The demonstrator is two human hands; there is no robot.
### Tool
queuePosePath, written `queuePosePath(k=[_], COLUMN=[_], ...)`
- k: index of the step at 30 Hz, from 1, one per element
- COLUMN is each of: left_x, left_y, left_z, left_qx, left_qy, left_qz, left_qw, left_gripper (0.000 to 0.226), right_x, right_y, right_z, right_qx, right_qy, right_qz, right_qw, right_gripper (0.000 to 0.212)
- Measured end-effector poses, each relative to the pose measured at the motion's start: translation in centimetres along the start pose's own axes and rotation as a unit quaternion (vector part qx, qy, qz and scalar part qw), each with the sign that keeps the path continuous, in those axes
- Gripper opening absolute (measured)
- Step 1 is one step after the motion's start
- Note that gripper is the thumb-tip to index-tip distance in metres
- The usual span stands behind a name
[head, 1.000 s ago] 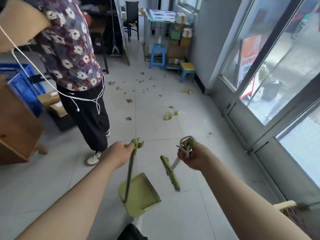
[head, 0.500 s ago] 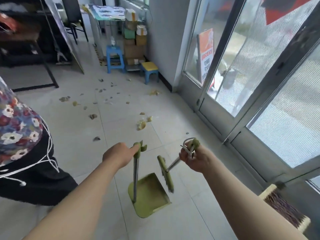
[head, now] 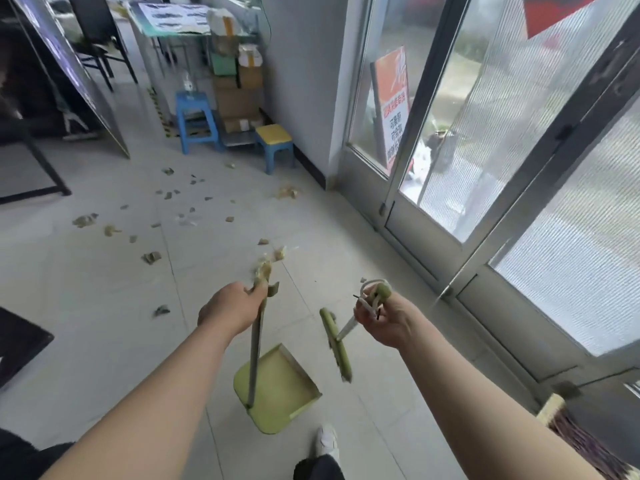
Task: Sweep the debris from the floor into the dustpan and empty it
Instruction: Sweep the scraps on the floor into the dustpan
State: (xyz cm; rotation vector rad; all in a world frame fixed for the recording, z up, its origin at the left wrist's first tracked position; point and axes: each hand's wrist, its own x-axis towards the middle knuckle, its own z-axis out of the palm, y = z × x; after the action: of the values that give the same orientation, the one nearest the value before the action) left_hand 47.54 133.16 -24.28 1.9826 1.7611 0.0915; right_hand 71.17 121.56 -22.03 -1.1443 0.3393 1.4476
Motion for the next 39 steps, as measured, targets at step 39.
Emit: queuePosePath(k=[39], left_x=[42.5], left_y=[-7.0], left_z=[-10.7], left_qx=[-0.108], left_qy=[-0.023], left_qz=[-0.129], left_qw=[0.985], left_gripper=[0.051], right_x=[33.6], right_y=[-8.1], right_z=[32.7], right_qx=[0.163], right_qy=[0.097], right_qz=[0.128], right_qw=[0.974], right_gripper=[0.069])
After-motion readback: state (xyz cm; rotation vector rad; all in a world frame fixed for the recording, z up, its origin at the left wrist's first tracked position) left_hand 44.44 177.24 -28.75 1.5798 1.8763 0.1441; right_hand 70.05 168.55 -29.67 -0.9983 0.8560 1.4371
